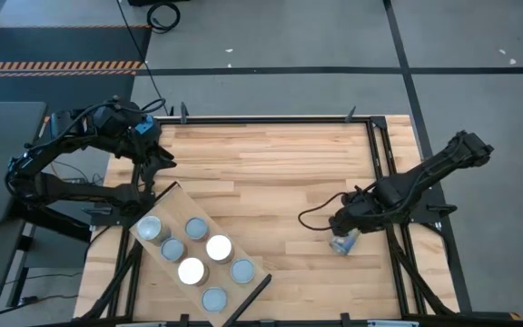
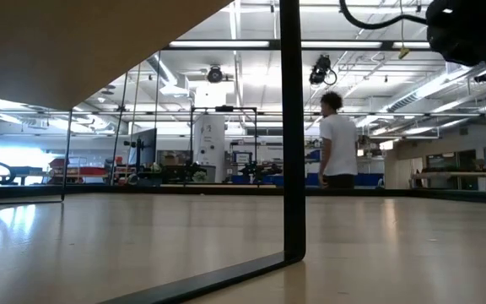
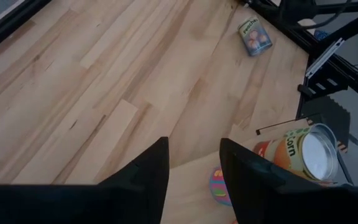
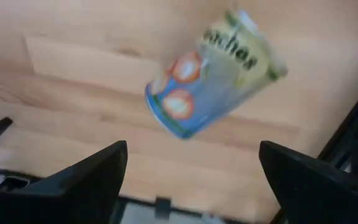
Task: Pick and place cans onto a shelf
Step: Put the canned peaches on the shelf aligned with the other canned peaches
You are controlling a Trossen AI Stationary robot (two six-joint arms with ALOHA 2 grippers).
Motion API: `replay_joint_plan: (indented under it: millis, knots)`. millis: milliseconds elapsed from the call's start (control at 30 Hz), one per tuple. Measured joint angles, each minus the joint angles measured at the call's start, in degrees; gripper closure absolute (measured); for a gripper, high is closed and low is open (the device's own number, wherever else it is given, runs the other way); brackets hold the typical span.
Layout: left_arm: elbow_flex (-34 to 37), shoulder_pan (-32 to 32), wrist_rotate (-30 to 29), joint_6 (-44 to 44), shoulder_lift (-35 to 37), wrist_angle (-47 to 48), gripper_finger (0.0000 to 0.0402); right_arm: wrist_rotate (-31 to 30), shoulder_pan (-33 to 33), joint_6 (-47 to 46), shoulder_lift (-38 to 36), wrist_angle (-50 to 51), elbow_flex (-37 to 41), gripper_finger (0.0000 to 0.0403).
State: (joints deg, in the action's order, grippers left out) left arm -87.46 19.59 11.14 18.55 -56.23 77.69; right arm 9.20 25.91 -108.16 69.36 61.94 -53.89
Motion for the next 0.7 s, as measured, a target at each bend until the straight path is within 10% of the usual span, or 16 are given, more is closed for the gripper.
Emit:
replay_joint_plan:
  millis: [233, 700]
  knots:
    - [0.00, 0.00, 0.01, -0.13, 0.02, 0.01, 0.0253, 8.44, 0.00, -9.20, 0.34, -10.42, 6.17, 0.0030]
    - [0.00, -0.02, 0.02, -0.35, 0.02, 0.01, 0.0253, 5.54, 0.35, -16.93, 0.53, -16.78, 11.22, 0.0030]
